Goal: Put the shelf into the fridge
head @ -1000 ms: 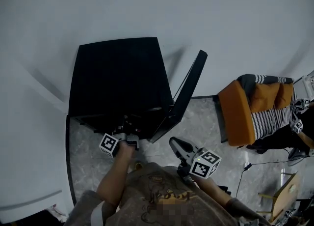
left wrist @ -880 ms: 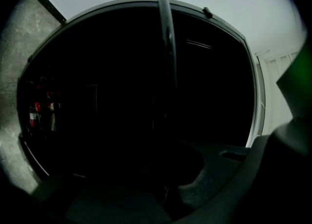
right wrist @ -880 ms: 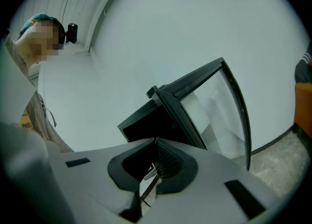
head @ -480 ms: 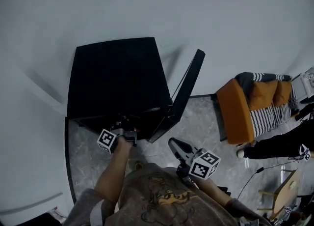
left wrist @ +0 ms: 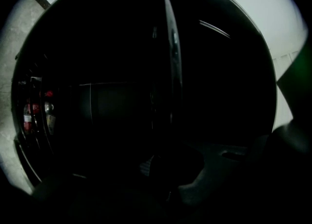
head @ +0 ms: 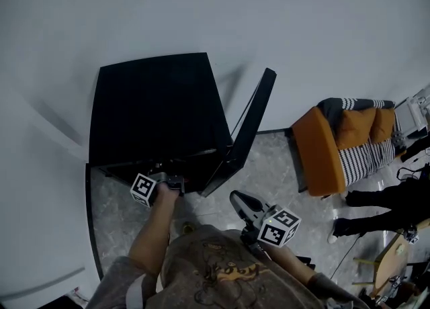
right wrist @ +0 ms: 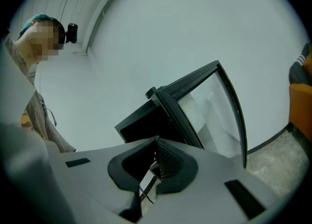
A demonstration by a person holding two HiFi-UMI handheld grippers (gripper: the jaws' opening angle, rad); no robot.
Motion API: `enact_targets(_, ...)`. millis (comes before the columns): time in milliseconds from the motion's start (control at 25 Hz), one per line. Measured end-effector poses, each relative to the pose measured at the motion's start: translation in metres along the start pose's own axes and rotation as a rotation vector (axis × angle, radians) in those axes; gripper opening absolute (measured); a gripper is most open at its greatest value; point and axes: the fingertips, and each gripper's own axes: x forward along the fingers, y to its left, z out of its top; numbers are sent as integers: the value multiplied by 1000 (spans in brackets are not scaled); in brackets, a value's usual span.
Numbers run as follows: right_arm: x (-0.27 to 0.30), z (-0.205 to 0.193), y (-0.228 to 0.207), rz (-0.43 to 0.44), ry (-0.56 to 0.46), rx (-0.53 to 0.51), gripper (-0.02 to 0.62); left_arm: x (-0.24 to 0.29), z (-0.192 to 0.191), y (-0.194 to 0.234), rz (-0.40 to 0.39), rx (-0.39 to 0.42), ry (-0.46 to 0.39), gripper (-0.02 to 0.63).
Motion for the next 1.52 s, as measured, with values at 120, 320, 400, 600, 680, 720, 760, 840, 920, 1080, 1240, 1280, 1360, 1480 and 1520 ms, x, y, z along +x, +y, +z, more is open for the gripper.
enact_targets(120, 0, 0, 0, -4, 0, -2, 21, 5, 1, -1, -2, -1, 1, 17)
enact_targets(320, 1, 1, 2, -9, 0, 2, 21, 12, 5, 0, -9, 18, 4, 17)
enact_targets(400, 1, -1, 0, -8, -2, 3, 21, 16, 4, 1, -8, 17, 1, 18)
enact_targets(600, 1, -1, 0, -13, -6, 3, 21, 22, 7, 0, -13, 26, -6, 18)
enact_targets(680, 0, -1, 0, -17, -8, 4, 21, 24, 8, 0, -12, 28, -8, 18)
enact_targets(720, 0, -1, -1, -18, -9, 4, 21, 25, 8, 1, -11, 28, -9, 18)
enact_targets(760, -1, -1, -1, -19, -9, 5, 21, 26, 8, 1, -11, 29, -10, 18)
enact_targets(840, -1, -1, -1, -19, -8, 4, 21, 29, 9, 1, -12, 36, -7, 18)
enact_targets(920, -1, -2, -2, -20, -9, 6, 21, 31, 9, 2, -14, 43, -4, 20)
enact_targets(1080, -1, -1, -2, -24, -11, 7, 21, 33, 10, 1, -19, 45, -9, 20)
enact_targets(1240, -3, -1, -1, -27, -11, 9, 21, 32, 9, 1, -21, 53, -9, 23)
enact_targets(1280, -3, -2, -1, -28, -10, 9, 21, 32, 9, 1, -21, 55, -9, 25)
enact_targets(1360, -3, -1, 0, -28, -10, 8, 21, 32, 10, 1, -20, 65, -5, 26)
enact_targets(1480, -4, -1, 1, -28, -9, 8, 21, 32, 10, -1, -18, 100, 26, 25)
enact_targets(1520, -4, -1, 1, -28, -8, 8, 21, 32, 10, -3, -22, 107, 38, 29)
